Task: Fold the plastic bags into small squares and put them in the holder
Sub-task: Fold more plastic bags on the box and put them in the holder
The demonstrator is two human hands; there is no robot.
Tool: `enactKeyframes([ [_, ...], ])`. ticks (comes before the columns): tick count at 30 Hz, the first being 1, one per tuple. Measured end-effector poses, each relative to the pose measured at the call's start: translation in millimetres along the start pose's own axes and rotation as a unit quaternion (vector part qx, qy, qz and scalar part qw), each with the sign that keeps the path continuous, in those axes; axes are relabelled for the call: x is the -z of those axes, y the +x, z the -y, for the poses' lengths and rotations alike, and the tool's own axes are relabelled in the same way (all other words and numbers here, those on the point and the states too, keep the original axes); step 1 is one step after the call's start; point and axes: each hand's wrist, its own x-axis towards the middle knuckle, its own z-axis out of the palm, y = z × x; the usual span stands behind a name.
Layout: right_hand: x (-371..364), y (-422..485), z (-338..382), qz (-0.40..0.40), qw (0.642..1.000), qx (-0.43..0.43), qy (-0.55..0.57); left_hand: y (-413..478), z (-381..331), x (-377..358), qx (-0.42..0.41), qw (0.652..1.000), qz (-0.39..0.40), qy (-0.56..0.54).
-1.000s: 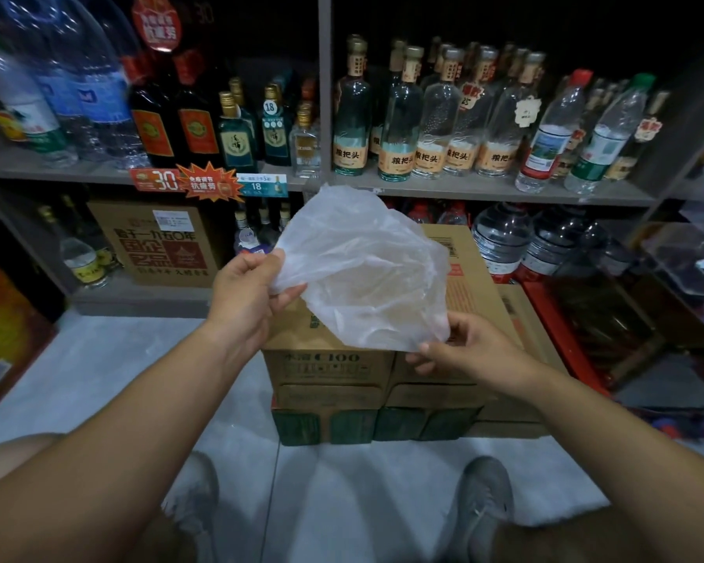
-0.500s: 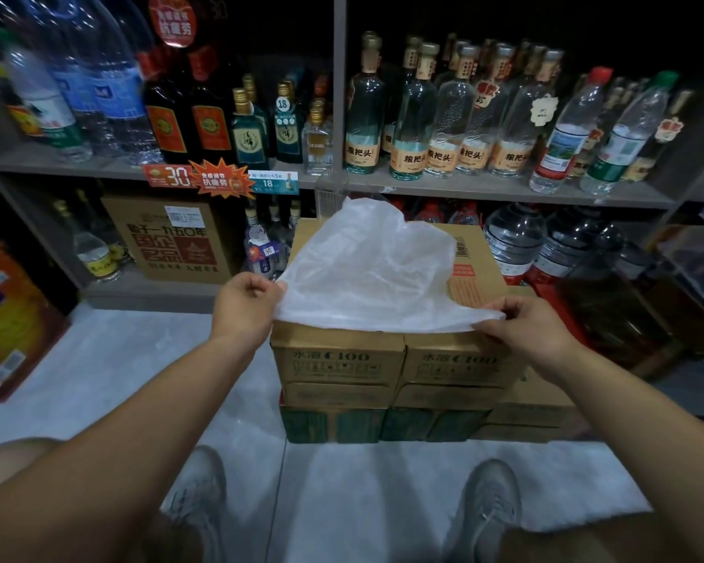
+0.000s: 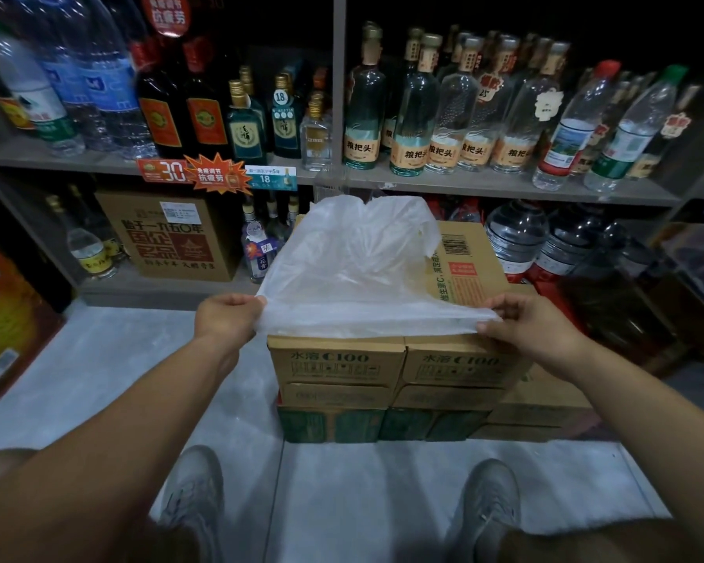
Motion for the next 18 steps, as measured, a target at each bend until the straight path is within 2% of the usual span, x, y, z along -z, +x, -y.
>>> enactKeyframes([
  [3, -0.4, -0.2, 1.7, 0.052, 0.993, -0.052, 0.092, 4.1, 2.5, -1.0, 0.017, 1.0, 0.001, -0.004],
  [6, -5.5, 2.7, 1.6, 0.019, 0.975, -0.095, 0.198, 5.5, 5.0, -2.0, 0.024, 1.0, 0.008, -0.002],
  [13, -7.8, 13.4, -6.4, -0.085, 0.974, -0.141, 0.153, 6.6, 5.2, -2.9, 0.053, 0.998, 0.023, 0.0],
  [16, -5.5, 16.7, -9.5, -0.132, 0.981, -0.113, 0.082, 9.4, 4.1, 0.2, 0.062, 0.998, 0.019, 0.011],
  [18, -2.9, 18.4, -9.4, -0.134, 0.985, -0.093, 0.053, 7.9, 1.6, 1.4, 0.056, 0.998, 0.028, 0.021],
])
